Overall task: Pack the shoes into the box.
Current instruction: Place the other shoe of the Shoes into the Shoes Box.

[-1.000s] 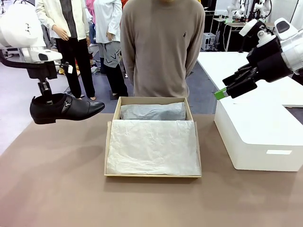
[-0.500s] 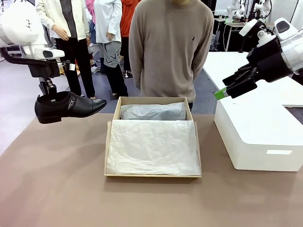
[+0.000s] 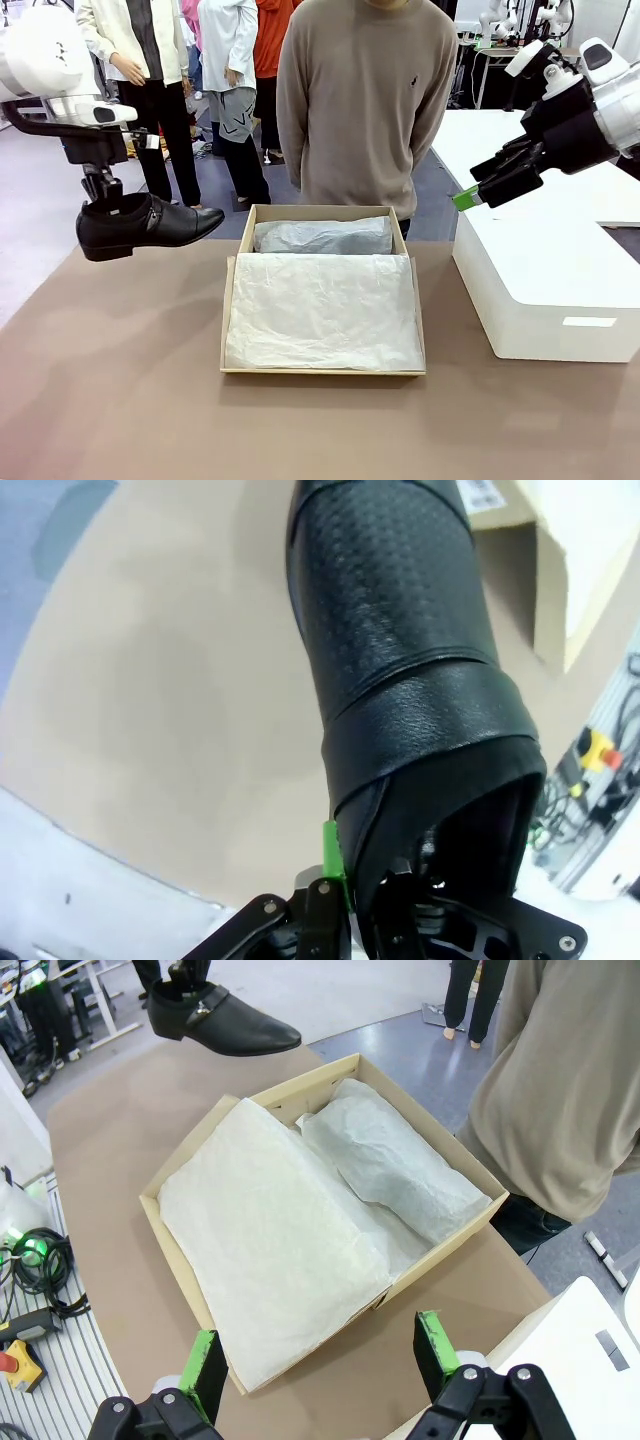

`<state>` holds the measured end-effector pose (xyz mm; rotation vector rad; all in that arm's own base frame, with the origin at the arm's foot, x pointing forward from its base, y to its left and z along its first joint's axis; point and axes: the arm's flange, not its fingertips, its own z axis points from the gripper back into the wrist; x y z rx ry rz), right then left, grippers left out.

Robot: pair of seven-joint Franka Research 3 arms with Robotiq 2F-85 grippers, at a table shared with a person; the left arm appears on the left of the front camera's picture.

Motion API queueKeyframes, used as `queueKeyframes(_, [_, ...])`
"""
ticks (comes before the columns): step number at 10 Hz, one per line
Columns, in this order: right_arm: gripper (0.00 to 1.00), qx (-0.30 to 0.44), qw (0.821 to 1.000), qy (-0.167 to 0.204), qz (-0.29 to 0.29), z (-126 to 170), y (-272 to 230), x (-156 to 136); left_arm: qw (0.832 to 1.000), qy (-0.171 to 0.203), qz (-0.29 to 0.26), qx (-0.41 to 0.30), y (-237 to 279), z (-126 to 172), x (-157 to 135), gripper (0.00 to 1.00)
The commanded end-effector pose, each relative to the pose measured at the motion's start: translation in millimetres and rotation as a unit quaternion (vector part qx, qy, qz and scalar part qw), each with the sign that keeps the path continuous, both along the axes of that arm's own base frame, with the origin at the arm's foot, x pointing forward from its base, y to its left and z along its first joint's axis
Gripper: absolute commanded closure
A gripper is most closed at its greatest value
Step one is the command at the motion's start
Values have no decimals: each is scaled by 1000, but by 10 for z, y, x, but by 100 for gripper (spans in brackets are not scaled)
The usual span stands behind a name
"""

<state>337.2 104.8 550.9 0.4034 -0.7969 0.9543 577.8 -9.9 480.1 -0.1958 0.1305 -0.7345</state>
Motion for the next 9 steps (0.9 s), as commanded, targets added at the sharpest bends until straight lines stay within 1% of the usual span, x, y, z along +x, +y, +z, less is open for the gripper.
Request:
queueKeyframes(1, [0,8,1000,-1,6,-6,-2,17,991,-26,127,33,-246,184,-138,100])
queueKeyframes(2, [0,8,1000,-1,6,-6,-2,17,984,-24,175,39,-393,265,-168,100])
queueKeyframes(3, [0,8,1000,-1,6,-6,-2,17,974,-7,224,36,-537,344,-188,100])
queueKeyframes(5, [0,8,1000,-1,6,-6,-2,17,954,-1,299,29,-859,425,-236,100])
queueKeyframes(6, [0,8,1000,-1,6,-6,-2,17,944,2,329,21,-1016,443,-248,100])
queueKeyframes(8, [0,8,1000,-1,6,-6,-2,17,929,-21,369,13,-1282,476,-310,100])
queueKeyframes(9, [0,8,1000,-1,6,-6,-2,17,926,-25,376,12,-1355,471,-338,100])
